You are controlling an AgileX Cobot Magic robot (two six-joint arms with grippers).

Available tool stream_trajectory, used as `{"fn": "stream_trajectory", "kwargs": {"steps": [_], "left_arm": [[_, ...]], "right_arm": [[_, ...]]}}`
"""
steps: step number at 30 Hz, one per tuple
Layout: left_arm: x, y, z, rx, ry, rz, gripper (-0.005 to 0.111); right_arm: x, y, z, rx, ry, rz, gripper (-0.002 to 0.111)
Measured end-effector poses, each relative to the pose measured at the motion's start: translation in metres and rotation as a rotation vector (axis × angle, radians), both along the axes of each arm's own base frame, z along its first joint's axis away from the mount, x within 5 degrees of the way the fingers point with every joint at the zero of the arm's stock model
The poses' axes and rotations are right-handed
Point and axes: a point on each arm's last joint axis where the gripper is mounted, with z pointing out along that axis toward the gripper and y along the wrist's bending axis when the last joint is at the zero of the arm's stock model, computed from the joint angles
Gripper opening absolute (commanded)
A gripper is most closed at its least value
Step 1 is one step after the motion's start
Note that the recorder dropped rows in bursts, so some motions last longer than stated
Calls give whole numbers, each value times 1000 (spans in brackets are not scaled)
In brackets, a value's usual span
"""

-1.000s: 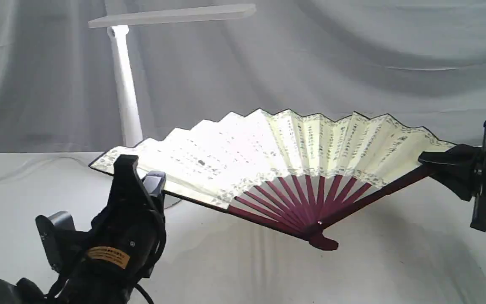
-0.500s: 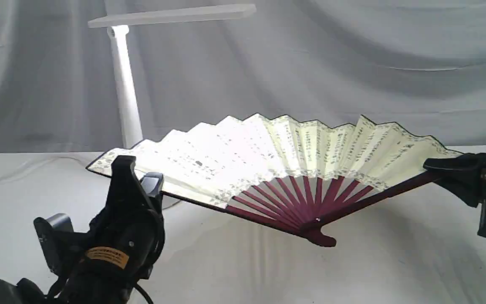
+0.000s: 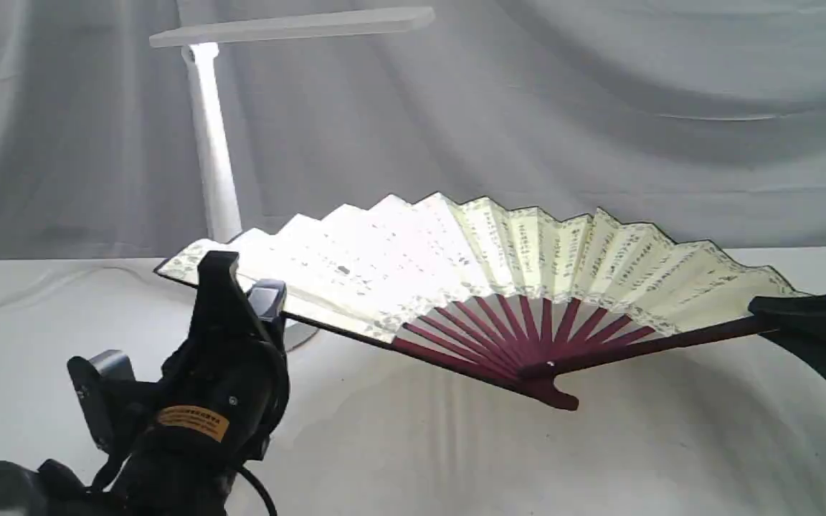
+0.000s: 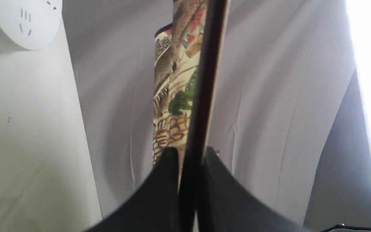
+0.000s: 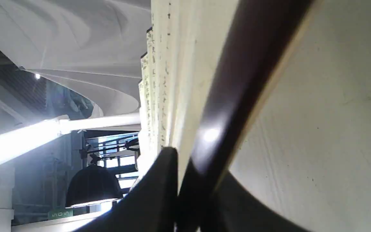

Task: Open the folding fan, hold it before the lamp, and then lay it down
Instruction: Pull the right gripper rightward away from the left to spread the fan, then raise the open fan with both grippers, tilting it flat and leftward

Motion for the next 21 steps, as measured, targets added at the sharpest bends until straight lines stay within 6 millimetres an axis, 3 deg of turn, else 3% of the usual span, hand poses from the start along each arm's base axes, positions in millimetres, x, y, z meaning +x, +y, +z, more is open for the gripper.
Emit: {"fn": "stream_trajectory", "kwargs": {"steps": [5, 14, 21], "left_arm": [[0, 0, 0, -3, 6, 4, 0], [0, -2, 0, -11, 10, 4, 0], [0, -2, 0, -19, 13, 9, 0]], "right_arm": [[0, -1, 0, 2, 1, -3, 0], [-12, -15, 22, -38, -47, -18, 0], [-14, -15, 22, -39, -37, -8, 0]]}}
